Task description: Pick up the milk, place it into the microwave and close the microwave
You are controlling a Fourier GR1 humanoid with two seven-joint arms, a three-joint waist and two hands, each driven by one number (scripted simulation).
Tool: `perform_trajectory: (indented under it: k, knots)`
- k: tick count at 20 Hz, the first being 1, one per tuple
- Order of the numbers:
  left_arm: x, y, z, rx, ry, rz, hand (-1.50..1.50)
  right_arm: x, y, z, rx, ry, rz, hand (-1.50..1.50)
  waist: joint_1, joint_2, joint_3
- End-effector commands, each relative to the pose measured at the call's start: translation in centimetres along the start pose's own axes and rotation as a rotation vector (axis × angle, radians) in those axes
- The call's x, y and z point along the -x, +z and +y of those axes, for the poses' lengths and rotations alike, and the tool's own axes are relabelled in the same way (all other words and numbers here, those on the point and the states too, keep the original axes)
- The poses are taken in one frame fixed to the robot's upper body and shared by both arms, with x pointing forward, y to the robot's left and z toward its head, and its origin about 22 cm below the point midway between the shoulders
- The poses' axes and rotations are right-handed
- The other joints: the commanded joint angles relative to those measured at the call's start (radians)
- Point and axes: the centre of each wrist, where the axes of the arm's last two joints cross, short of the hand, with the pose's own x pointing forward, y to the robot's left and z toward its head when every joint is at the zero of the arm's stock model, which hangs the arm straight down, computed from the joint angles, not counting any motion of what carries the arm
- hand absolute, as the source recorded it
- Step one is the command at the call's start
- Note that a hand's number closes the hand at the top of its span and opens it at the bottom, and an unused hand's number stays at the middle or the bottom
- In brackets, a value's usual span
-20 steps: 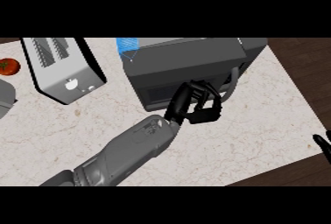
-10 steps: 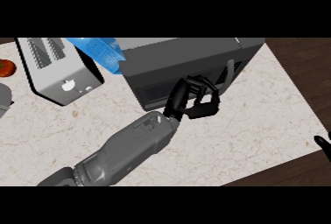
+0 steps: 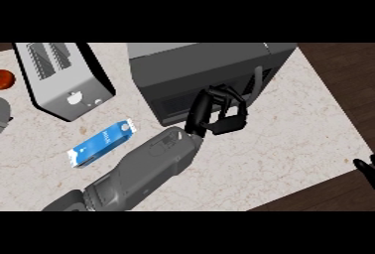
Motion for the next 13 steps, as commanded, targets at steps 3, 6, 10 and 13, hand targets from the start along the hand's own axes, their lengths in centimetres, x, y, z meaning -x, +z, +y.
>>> perform_trajectory:
  k: [3,6,10,13]
  knots:
    - [-0.82,-2.26,1.51,-0.107,-0.029,-0.033,1.5,-0.25,-0.29,0.21,-0.033,-0.014,0.0,-1.5,-0.007,0.009,0.0]
    - [-0.22,-1.85,1.7,-0.118,-0.026,-0.033,1.5,-0.44,-0.41,0.24,-0.033,-0.012,0.002,-1.5,-0.006,0.012,-0.001]
    - [-0.64,-2.16,1.56,-0.13,-0.017,-0.049,1.5,-0.8,-0.7,0.39,-0.053,-0.009,-0.003,-1.5,-0.013,0.009,-0.001]
    - [-0.36,-1.97,1.6,-0.131,-0.018,-0.051,1.5,-0.95,-0.83,0.42,-0.06,-0.01,0.003,-1.5,-0.014,0.013,-0.002]
